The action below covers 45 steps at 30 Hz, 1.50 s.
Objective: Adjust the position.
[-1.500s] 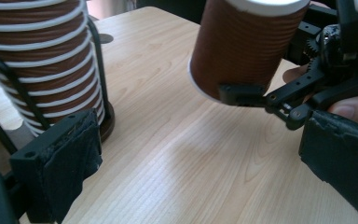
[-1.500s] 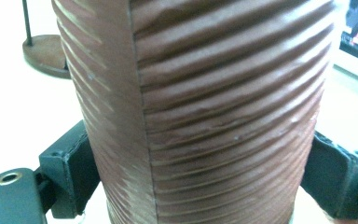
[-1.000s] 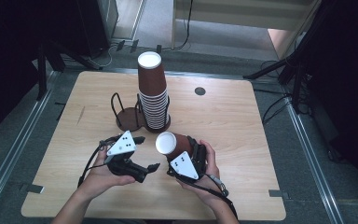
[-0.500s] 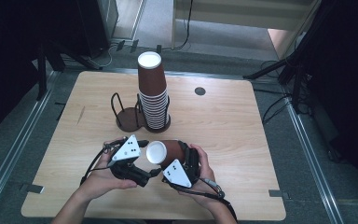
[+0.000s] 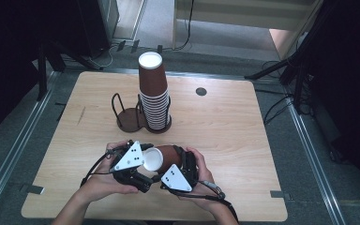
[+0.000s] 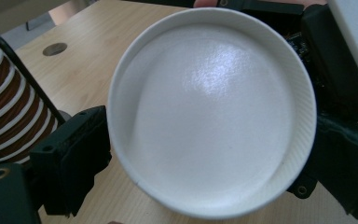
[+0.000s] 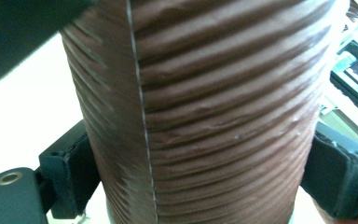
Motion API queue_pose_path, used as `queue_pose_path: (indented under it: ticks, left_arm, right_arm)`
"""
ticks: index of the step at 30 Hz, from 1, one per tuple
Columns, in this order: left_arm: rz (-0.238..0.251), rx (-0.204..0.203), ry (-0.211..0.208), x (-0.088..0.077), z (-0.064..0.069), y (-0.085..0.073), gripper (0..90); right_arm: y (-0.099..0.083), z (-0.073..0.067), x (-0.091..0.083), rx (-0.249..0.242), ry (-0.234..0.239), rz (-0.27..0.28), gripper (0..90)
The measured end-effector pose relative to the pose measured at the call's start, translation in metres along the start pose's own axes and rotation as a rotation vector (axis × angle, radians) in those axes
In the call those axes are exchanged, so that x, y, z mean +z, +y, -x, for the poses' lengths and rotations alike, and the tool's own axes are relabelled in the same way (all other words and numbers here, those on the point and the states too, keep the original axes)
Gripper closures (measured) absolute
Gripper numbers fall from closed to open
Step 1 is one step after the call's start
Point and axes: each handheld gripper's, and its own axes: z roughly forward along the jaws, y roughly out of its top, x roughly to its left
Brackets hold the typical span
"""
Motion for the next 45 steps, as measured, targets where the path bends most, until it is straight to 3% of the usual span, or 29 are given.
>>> queue_pose_path:
  ticks: [5, 23, 45]
  left_arm:
    - [0.011, -0.004, -0.01, -0.0007, 0.0003, 0.0001, 7.7]
    - [-0.039, 0.016, -0.004, 0.0053, 0.0039, -0.0014, 7.7]
    - [-0.038, 0.029, -0.008, 0.0046, 0.0038, -0.0029, 16.7]
  right_arm:
    - [0.0011, -0.0014, -0.0006, -0.013, 0.013, 0.0, 10.5]
    - [0.0034, -0.0019, -0.0032, -0.036, 0.097, -0.01, 10.5]
    - [0.0027, -0.0046, -0.0026, -0.045, 0.115, -0.013, 10.4]
